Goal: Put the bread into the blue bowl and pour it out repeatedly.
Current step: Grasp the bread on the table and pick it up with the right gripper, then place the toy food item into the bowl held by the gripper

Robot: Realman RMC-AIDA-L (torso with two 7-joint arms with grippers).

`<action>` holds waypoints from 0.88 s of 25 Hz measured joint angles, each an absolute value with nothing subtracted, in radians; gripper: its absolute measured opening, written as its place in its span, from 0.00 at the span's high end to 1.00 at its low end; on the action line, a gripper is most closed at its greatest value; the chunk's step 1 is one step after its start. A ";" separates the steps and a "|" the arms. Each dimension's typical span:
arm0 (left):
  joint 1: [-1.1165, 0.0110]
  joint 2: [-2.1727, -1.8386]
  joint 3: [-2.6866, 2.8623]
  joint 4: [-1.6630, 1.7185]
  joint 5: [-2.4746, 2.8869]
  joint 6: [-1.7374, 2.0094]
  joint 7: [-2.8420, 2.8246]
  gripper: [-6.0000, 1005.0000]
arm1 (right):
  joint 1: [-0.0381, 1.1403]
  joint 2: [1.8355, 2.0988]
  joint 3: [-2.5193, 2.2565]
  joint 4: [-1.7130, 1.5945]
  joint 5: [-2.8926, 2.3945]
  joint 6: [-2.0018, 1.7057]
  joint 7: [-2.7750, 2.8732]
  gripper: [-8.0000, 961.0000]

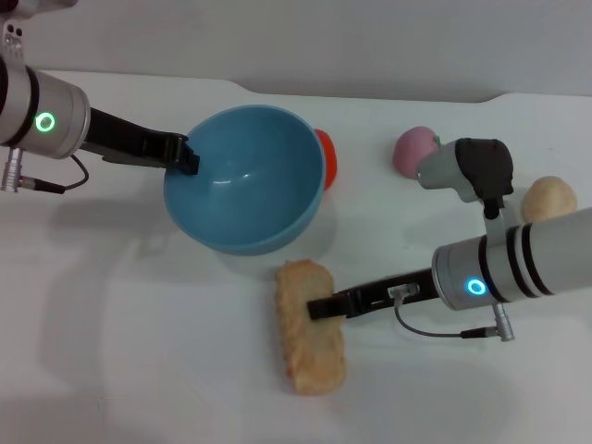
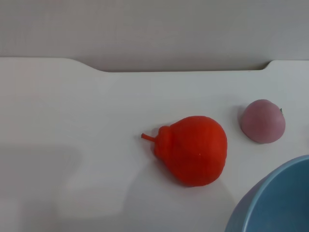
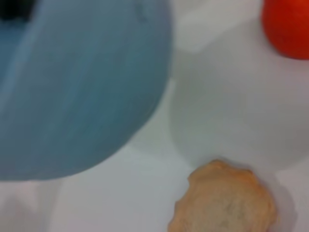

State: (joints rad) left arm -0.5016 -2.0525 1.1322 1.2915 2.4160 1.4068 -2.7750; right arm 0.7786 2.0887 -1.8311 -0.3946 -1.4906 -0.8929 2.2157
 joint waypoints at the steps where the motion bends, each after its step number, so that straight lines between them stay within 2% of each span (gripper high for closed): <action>1: -0.502 -2.052 1.132 1.292 2.416 1.407 -2.775 0.97 | 0.772 2.086 -1.826 -0.396 -1.479 -0.907 2.193 0.58; 12: -0.506 -2.052 1.137 1.265 2.416 1.410 -2.775 0.97 | 0.634 2.045 -1.571 -0.392 -1.453 -1.086 1.996 0.68; 22: -0.548 -2.051 1.160 1.176 2.418 1.414 -2.767 0.97 | 0.441 1.967 -1.169 -0.394 -1.476 -1.355 1.831 0.77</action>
State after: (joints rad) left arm -0.5483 -2.0512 1.1601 1.1760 2.4180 1.4136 -2.7670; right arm 0.4415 1.9665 -1.1686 -0.3935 -1.4763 -1.3551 1.8310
